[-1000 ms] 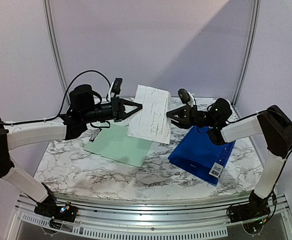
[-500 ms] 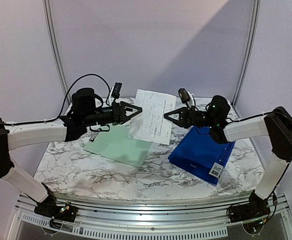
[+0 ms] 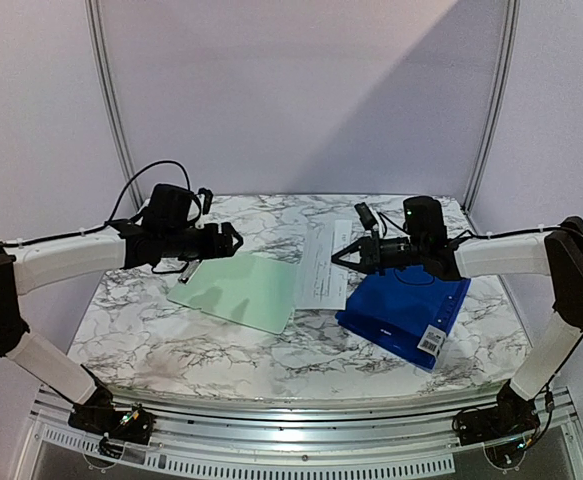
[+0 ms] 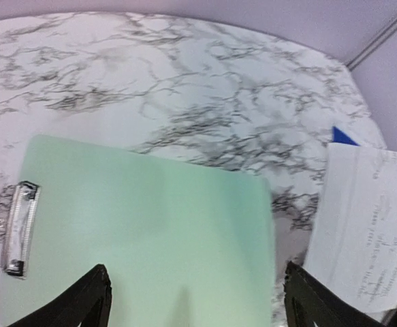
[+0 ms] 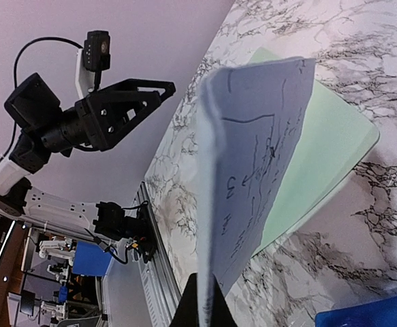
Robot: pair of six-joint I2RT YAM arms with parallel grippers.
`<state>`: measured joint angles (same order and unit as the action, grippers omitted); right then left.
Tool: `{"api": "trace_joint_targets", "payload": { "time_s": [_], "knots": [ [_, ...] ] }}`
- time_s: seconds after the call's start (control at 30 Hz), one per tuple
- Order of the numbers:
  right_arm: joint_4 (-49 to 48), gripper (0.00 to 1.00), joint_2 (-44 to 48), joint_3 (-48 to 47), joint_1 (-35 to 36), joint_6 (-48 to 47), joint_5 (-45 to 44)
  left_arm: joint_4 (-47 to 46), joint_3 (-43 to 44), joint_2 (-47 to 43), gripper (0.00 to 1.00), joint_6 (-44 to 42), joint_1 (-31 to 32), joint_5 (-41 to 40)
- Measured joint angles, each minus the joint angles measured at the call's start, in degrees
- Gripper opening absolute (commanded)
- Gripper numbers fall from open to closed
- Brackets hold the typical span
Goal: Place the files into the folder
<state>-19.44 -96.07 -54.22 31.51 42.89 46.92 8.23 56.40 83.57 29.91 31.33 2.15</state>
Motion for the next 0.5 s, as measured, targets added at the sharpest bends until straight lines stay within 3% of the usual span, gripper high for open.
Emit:
{"api": "trace_joint_targets", "payload": {
  "time_s": [0.17,0.5],
  "knots": [
    [5.3,0.0,0.0,-1.5,0.0,-3.0,-0.9,7.3,3.7,5.5,0.85,-4.0,-1.2,-10.2],
    [11.7,0.0,0.2,-2.5,0.0,-7.3,-2.3,14.5,5.1,14.3,0.82,-6.8,-7.0,-19.9]
  ]
}}
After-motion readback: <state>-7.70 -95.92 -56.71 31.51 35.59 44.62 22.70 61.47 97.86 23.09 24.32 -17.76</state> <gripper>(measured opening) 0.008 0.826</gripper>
